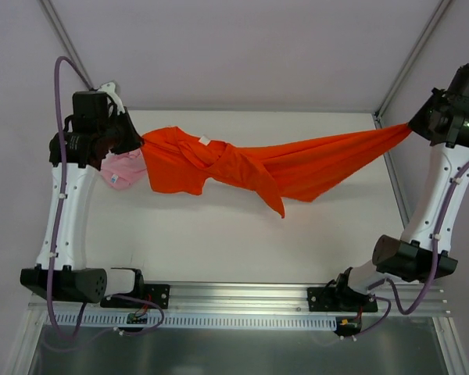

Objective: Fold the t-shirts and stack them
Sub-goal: Flatten out the tshirt

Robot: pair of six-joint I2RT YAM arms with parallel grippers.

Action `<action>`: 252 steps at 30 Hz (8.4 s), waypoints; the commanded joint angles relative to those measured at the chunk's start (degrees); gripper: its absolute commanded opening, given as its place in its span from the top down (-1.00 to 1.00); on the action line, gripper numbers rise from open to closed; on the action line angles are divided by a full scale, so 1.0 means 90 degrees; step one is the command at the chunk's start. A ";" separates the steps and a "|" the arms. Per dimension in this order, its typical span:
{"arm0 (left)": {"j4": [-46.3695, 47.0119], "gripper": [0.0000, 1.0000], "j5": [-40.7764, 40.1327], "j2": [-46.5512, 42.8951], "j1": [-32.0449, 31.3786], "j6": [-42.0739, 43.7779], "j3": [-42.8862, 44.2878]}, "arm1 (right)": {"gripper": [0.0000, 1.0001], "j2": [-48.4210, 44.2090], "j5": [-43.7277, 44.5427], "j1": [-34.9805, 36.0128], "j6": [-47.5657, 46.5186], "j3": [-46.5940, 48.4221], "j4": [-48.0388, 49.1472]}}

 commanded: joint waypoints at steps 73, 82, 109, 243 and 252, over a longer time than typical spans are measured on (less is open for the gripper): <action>0.1423 0.93 0.1681 0.5663 0.0012 -0.0306 0.2182 | 0.91 0.4915 -0.0182 0.0788 -0.0426 0.2688 0.0265; 0.1697 -0.67 0.1624 0.6182 0.0041 -0.0169 0.2876 | -0.38 0.4740 0.0267 0.0701 -0.0504 0.2805 0.0315; 0.0710 -0.46 0.1741 0.3594 0.0012 0.0446 -0.1302 | -0.52 -0.1139 -0.0544 0.2048 0.0413 -0.4858 0.0782; 0.1384 1.00 0.0197 0.3711 -0.0662 0.0534 -0.1811 | -0.57 0.0091 0.1263 0.3503 0.3265 -0.7800 0.3263; 0.1335 1.00 0.0080 0.3565 -0.0662 0.0583 -0.1801 | -0.44 0.0354 0.1155 0.3523 0.3548 -0.7986 0.3626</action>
